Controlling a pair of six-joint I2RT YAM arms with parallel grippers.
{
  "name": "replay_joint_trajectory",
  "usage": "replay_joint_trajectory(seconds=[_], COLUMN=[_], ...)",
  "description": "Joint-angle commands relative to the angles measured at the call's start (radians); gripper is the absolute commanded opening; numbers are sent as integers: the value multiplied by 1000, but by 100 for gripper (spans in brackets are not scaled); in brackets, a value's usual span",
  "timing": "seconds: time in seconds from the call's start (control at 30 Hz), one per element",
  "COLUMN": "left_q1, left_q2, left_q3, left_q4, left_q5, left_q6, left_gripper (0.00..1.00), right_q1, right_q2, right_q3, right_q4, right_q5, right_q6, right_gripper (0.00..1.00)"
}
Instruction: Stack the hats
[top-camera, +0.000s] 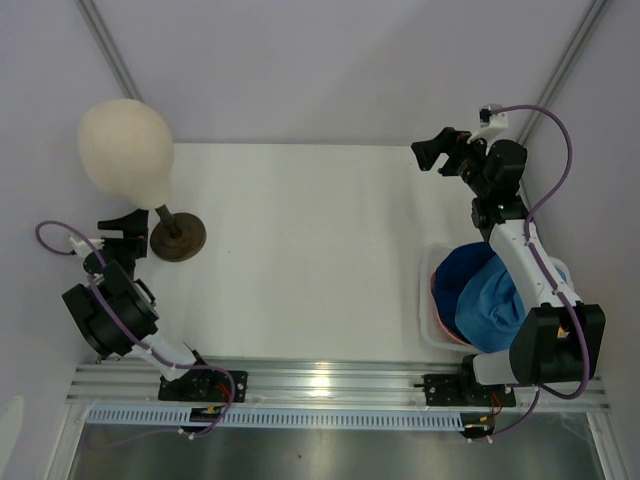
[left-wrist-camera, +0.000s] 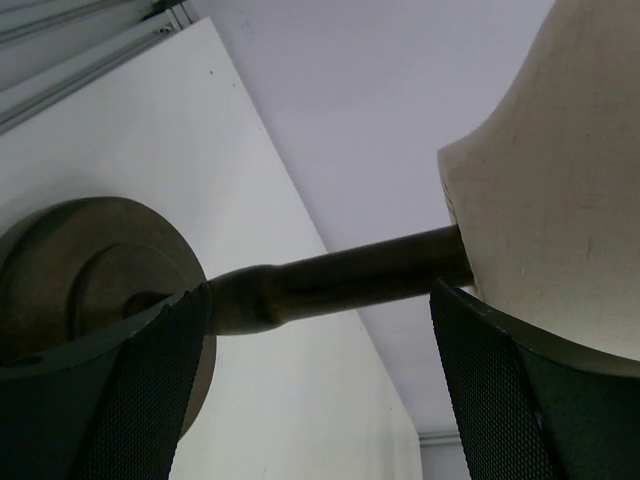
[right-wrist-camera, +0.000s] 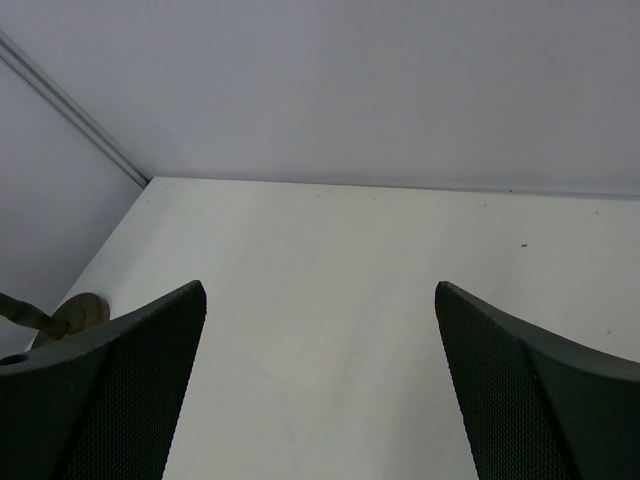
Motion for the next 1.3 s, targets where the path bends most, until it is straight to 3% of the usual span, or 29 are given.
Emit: replay_joint_trajectory(seconds=[0.0,0.13,0.4,0.6,0.8,1.0,1.27], left_q1=[-41,-98,-138,-216,-271,-334,-423], left_q2=[-37,-4,210,243,359,424,503], left_q3=[58,120,269,393,549,696,933], left_q4=[-18,-78,52,-103,-109,-244,-555], left_q5=[-93,-127,-32,-35,27,86,208], left_q6=[72,101,63,186,169,224,322], left_gripper=[93,93,93,94,94,96,97], right_q1=[-4,-5,-5,-7,-5,-5,-7], right_q2=[10,16,22,39,53,79,129], right_q3=[8,13,28,47,57,70,108], right_q4=[70,68,45,34,24,24,21], right_q5=[-16,-16,-2,-4,-6,1,-48], right_q6=[16,17,-13,-23,-35,-40,-12], right_gripper=[100,99,99,99,99,99,99])
